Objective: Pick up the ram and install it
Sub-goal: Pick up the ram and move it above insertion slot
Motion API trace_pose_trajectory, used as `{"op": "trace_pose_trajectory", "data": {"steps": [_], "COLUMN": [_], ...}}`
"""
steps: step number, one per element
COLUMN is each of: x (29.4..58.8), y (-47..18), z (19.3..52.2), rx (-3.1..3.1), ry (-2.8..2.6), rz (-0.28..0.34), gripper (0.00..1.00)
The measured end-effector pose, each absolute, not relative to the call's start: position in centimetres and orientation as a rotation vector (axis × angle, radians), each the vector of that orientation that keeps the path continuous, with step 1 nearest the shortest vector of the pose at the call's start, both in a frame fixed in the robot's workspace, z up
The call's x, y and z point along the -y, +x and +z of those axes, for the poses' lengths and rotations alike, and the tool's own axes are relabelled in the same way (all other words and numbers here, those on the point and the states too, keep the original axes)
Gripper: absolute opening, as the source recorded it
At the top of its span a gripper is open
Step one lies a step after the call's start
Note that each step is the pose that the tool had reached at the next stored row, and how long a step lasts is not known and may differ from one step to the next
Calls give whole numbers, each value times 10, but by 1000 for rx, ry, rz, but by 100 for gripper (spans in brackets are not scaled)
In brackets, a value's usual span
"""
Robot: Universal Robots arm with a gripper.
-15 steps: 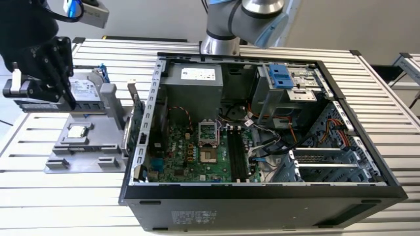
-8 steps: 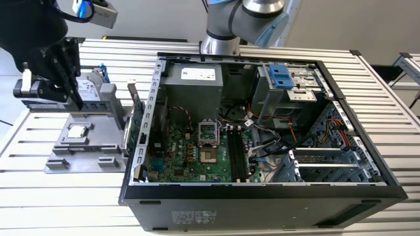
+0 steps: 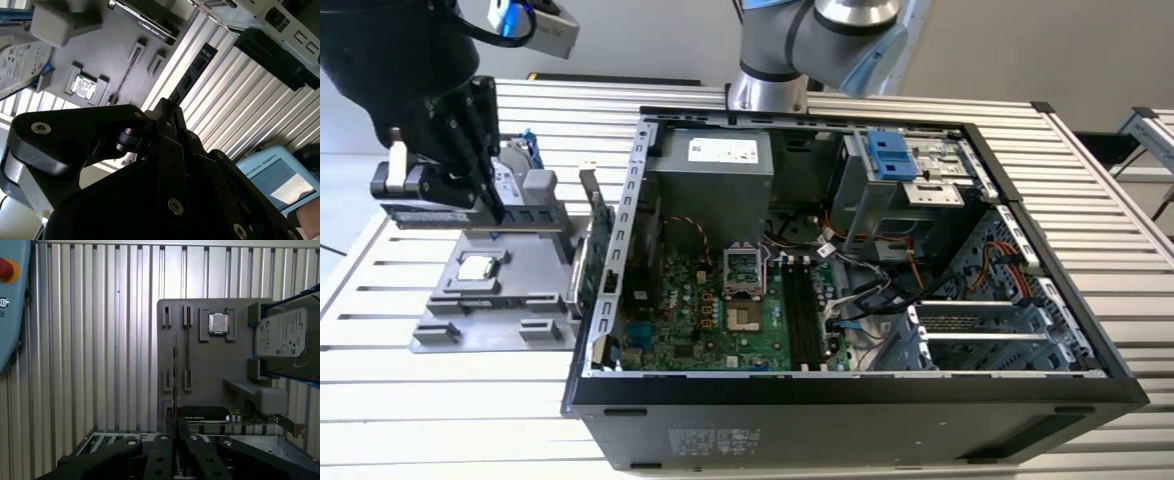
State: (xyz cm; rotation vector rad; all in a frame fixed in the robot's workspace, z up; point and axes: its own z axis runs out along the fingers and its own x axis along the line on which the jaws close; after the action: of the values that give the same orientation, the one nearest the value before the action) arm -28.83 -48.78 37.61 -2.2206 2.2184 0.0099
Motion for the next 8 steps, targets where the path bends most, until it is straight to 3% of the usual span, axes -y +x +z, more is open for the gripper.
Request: {"op": "trace_pose_trajectory", "data": {"steps": [8], "x": [488], "y": [-276], "z": [376], "rx": [-2218], "ry": [-2221], "rz": [10], "gripper": [0]}}
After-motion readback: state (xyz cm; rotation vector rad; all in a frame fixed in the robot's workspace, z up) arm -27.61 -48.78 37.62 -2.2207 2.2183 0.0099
